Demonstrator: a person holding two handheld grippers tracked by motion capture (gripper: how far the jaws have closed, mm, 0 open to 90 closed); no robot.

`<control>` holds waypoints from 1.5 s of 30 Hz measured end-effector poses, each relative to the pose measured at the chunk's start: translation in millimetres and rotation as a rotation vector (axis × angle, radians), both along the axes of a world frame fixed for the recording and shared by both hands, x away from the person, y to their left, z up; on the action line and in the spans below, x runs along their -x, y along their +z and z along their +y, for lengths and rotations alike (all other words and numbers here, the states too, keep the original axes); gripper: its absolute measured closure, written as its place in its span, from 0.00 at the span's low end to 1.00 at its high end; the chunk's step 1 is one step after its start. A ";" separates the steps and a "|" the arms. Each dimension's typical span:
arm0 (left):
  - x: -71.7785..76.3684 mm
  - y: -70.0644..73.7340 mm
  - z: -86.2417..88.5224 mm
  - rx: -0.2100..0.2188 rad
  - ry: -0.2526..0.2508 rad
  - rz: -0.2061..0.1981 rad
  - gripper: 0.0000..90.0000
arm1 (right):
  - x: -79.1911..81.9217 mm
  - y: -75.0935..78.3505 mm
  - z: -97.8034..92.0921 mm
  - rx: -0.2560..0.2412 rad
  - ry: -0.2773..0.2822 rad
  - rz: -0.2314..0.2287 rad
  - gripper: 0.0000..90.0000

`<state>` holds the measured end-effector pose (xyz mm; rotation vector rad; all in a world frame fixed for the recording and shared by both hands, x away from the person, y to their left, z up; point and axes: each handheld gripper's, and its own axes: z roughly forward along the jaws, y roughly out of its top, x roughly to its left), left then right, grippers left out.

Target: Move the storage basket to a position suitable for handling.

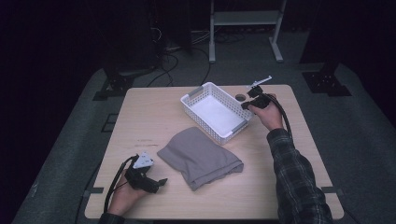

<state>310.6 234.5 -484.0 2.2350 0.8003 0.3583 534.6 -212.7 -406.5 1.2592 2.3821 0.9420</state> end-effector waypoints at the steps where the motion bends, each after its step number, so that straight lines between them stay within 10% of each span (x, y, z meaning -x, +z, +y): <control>1: 0.0 0.0 0.0 0.000 0.000 0.000 0.00 | 0.0 0.0 0.0 0.000 0.000 0.000 0.93; 45: 0.0 0.0 0.0 0.000 0.000 0.000 0.00 | 50.4 4.5 -75.1 0.039 -0.076 0.047 0.94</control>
